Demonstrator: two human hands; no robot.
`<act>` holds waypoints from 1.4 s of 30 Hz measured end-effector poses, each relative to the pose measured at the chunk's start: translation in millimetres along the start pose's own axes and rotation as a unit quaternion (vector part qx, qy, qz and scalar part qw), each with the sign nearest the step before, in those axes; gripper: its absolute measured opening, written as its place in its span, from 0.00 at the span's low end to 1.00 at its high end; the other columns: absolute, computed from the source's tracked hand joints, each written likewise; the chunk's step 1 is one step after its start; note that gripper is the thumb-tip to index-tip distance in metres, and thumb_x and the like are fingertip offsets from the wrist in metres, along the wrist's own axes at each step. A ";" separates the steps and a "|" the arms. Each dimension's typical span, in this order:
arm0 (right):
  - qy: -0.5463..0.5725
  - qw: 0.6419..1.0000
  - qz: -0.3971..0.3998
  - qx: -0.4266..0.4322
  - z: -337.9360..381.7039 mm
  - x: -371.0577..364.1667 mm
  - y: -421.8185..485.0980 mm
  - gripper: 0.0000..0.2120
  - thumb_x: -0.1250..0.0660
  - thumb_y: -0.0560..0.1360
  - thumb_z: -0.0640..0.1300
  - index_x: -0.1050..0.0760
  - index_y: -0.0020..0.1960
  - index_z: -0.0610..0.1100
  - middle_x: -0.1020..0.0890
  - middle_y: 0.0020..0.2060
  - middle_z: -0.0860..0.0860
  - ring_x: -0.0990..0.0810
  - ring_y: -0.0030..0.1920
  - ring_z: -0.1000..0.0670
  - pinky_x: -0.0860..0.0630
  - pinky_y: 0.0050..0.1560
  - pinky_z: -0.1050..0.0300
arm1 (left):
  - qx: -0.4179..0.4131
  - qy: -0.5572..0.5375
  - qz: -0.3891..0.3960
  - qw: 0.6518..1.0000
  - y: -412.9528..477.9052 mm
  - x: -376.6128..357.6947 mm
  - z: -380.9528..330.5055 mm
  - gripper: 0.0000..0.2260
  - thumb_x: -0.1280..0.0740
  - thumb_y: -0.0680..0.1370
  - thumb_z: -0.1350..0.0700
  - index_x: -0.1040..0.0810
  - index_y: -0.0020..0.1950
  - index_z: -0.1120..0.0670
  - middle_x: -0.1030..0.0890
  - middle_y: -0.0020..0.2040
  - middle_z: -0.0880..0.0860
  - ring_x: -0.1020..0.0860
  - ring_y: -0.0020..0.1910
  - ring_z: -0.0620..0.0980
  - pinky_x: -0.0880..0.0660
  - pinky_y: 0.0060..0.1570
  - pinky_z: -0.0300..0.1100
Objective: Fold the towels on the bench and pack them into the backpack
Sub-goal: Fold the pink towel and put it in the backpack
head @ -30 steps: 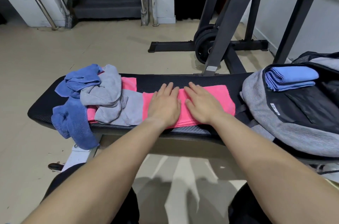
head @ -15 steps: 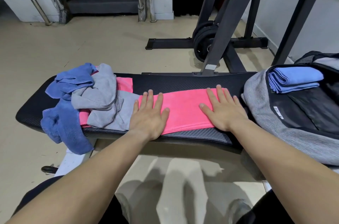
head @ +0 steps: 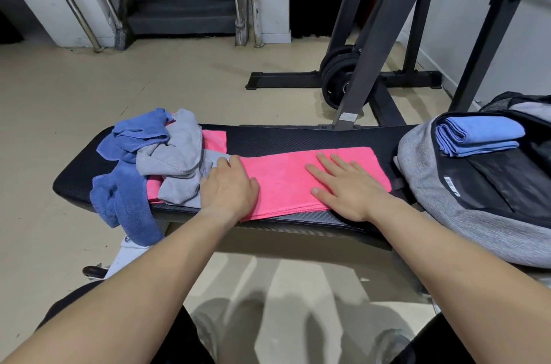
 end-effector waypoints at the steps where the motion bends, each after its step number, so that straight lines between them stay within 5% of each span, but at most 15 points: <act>1: 0.003 1.000 0.011 -0.004 -0.9 -3.4 0.1 0.30 0.55 0.82 0.64 0.59 0.81 0.60 0.61 0.81 0.54 0.61 0.81 0.49 0.58 0.79 0.43 | 0.006 0.007 0.006 1.000 -0.3 -0.5 2.1 0.20 0.40 0.79 0.45 0.32 0.65 0.57 0.27 0.62 0.59 0.26 0.61 0.61 0.29 0.57 0.54; 15: 0.013 0.999 0.019 -0.028 6.0 -6.5 4.5 0.29 0.57 0.82 0.64 0.61 0.80 0.61 0.63 0.80 0.54 0.64 0.80 0.48 0.61 0.79 0.42 | -0.009 -0.202 -0.003 0.979 19.3 19.9 1.8 0.26 0.31 0.78 0.60 0.34 0.74 0.57 0.24 0.66 0.59 0.27 0.65 0.60 0.30 0.63 0.52; 20: 0.021 0.999 -0.003 -0.044 33.8 -6.3 23.9 0.29 0.59 0.82 0.63 0.62 0.80 0.60 0.63 0.80 0.52 0.64 0.80 0.46 0.62 0.78 0.39 | 0.065 -0.178 0.012 0.982 33.4 31.7 28.7 0.17 0.27 0.77 0.54 0.25 0.60 0.61 0.20 0.58 0.63 0.23 0.58 0.63 0.27 0.53 0.49; 26: 0.014 0.998 -0.004 -0.055 52.3 -8.0 35.9 0.29 0.60 0.82 0.63 0.63 0.80 0.60 0.63 0.80 0.51 0.65 0.80 0.45 0.62 0.78 0.38 | 0.033 -0.287 -0.064 0.955 42.1 67.1 32.2 0.24 0.28 0.77 0.58 0.28 0.73 0.54 0.18 0.61 0.54 0.22 0.61 0.55 0.28 0.61 0.44; 29: 0.016 0.998 0.004 -0.054 51.1 -8.4 32.2 0.29 0.60 0.82 0.64 0.63 0.80 0.59 0.63 0.80 0.51 0.65 0.80 0.45 0.62 0.78 0.38 | 0.024 -0.356 -0.074 0.931 41.5 74.3 18.0 0.27 0.28 0.75 0.58 0.29 0.74 0.54 0.17 0.57 0.50 0.22 0.59 0.49 0.31 0.57 0.36; 36: 0.002 0.996 -0.044 -0.077 6.2 18.9 5.9 0.31 0.56 0.82 0.64 0.53 0.82 0.55 0.55 0.82 0.49 0.56 0.81 0.44 0.58 0.78 0.38 | -0.040 -0.390 -0.064 0.918 38.0 71.6 -52.7 0.23 0.27 0.74 0.60 0.23 0.69 0.55 0.19 0.47 0.47 0.21 0.49 0.46 0.30 0.50 0.34; 42: -0.018 0.988 -0.017 -0.150 -57.7 8.7 -31.9 0.30 0.54 0.83 0.60 0.53 0.82 0.53 0.52 0.82 0.47 0.52 0.81 0.43 0.58 0.79 0.40 | -0.111 -0.321 -0.030 0.940 26.2 46.0 -123.0 0.08 0.30 0.73 0.62 0.20 0.49 0.50 0.18 0.43 0.45 0.20 0.46 0.51 0.25 0.48 0.42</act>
Point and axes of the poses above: each hand's wrist, its own y-axis towards the middle knuckle, its own x-axis out of the back of the hand, z = x × y, the point moved 10 cm from there along y, towards the middle knuckle
